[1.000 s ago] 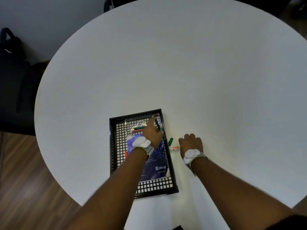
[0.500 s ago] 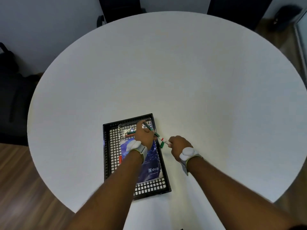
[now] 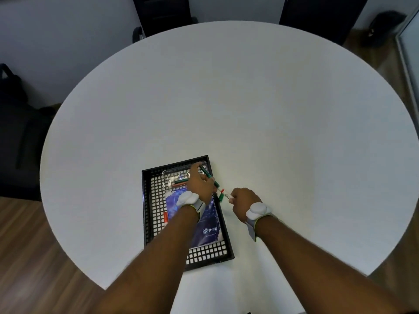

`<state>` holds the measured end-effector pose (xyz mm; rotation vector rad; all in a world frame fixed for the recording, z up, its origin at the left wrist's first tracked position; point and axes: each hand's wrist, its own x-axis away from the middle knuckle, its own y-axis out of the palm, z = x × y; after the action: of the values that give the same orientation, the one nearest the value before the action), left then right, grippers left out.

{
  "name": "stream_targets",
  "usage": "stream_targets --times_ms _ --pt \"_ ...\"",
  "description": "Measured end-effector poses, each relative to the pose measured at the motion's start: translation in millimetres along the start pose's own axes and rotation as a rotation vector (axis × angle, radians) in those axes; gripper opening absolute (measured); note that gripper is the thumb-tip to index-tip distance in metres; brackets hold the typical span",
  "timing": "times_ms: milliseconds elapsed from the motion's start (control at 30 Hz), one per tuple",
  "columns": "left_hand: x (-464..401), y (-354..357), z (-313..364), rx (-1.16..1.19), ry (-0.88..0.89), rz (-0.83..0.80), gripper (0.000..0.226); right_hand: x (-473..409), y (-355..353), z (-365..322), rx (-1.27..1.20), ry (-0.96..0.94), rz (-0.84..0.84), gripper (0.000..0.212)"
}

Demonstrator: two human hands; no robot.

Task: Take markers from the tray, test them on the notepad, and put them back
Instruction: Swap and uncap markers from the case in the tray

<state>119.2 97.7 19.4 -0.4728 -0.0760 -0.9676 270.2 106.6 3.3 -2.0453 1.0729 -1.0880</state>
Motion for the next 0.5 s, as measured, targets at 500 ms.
stream_targets --times_ms 500 --pt "2.3 7.5 -5.9 -0.212 0.072 -0.295 0.028 5.6 0.6 -18.7 -0.273 -0.028 0.077 0.024"
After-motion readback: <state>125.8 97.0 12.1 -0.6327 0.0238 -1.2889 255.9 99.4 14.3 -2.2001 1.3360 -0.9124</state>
